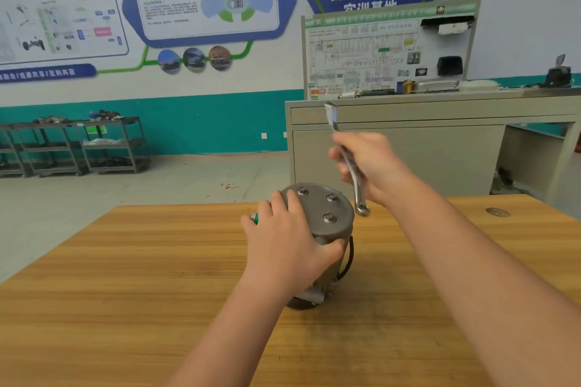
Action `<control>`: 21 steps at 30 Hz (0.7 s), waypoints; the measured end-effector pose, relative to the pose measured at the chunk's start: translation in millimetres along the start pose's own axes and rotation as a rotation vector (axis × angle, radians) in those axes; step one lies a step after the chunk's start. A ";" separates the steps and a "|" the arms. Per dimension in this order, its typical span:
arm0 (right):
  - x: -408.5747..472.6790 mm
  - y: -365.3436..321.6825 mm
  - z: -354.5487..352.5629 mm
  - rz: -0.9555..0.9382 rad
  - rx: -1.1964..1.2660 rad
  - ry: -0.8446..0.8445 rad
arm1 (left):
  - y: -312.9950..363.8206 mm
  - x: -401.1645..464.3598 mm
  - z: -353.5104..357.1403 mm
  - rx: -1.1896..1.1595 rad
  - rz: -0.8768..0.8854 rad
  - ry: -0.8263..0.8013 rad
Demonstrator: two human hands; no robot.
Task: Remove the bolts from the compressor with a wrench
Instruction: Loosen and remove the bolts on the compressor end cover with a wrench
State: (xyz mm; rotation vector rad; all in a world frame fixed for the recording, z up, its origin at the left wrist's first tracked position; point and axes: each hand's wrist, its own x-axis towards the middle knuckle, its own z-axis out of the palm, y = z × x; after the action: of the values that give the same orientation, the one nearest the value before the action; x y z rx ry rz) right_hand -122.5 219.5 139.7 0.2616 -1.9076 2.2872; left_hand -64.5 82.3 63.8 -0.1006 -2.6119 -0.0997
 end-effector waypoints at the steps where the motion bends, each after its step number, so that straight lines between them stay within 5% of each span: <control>1: -9.0 4.9 -11.2 0.035 0.114 0.004 | 2.3 -3.2 0.7 0.012 -0.029 0.001; 5: -38.4 32.8 -36.9 0.128 0.497 -0.062 | 13.6 -13.6 3.2 0.048 -0.166 0.016; 11: -43.4 35.8 -30.5 -0.070 1.040 0.189 | 28.0 -22.4 5.7 0.102 -0.291 -0.028; 21: -66.9 47.0 -2.0 -0.340 0.975 0.353 | 39.0 -28.4 2.3 0.100 -0.385 -0.040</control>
State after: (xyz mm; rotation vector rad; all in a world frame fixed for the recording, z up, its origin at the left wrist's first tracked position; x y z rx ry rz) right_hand -68.2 212.8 79.0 0.2290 -0.4432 2.5793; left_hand -37.6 119.9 49.5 0.4403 -2.6382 -0.1016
